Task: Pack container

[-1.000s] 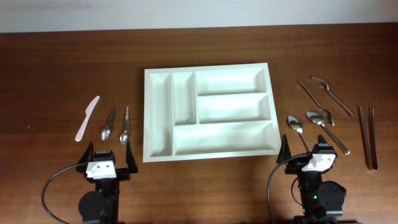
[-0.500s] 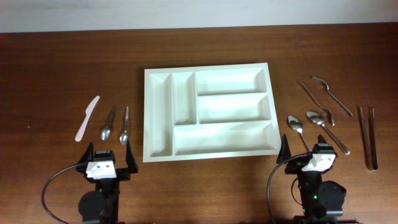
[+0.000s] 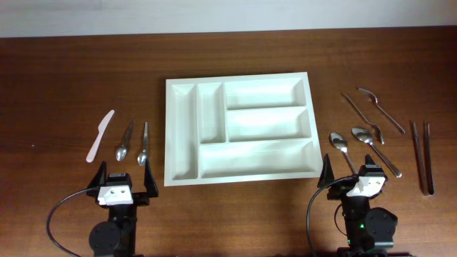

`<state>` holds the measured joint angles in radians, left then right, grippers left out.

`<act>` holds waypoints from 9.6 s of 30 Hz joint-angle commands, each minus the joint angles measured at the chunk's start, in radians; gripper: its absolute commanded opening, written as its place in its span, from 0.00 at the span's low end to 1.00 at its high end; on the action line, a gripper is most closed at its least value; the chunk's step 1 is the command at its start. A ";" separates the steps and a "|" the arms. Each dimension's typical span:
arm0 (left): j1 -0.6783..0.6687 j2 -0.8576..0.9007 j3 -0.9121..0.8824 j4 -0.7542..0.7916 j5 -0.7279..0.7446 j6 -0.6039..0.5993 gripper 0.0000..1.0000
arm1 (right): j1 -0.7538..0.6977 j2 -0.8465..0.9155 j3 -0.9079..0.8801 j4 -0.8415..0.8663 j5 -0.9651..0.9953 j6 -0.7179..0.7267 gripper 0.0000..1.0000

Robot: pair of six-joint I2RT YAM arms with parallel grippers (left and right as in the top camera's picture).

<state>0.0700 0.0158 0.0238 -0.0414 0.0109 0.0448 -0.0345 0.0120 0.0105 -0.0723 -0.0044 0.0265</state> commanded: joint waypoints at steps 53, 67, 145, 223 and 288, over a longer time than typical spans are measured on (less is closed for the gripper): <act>0.002 1.814 1.234 -0.721 0.031 0.224 0.56 | 0.008 -0.006 -0.005 -0.006 -0.010 0.004 0.99; 0.002 1.926 1.234 -0.679 0.031 0.242 0.40 | 0.008 -0.006 -0.005 -0.006 -0.010 0.004 0.99; -0.171 1.820 1.992 -1.218 -0.045 0.063 0.69 | 0.008 -0.006 -0.005 -0.006 -0.010 0.004 0.99; 0.027 1.942 1.750 -1.030 0.159 0.192 0.02 | 0.008 -0.006 -0.005 -0.006 -0.010 0.004 0.99; 0.299 2.014 1.829 -1.228 -0.048 0.319 0.63 | 0.008 -0.006 -0.005 -0.006 -0.010 0.004 0.99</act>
<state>0.3649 2.0346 1.9694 -1.3174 -0.1127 0.2710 -0.0326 0.0120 0.0105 -0.0727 -0.0044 0.0261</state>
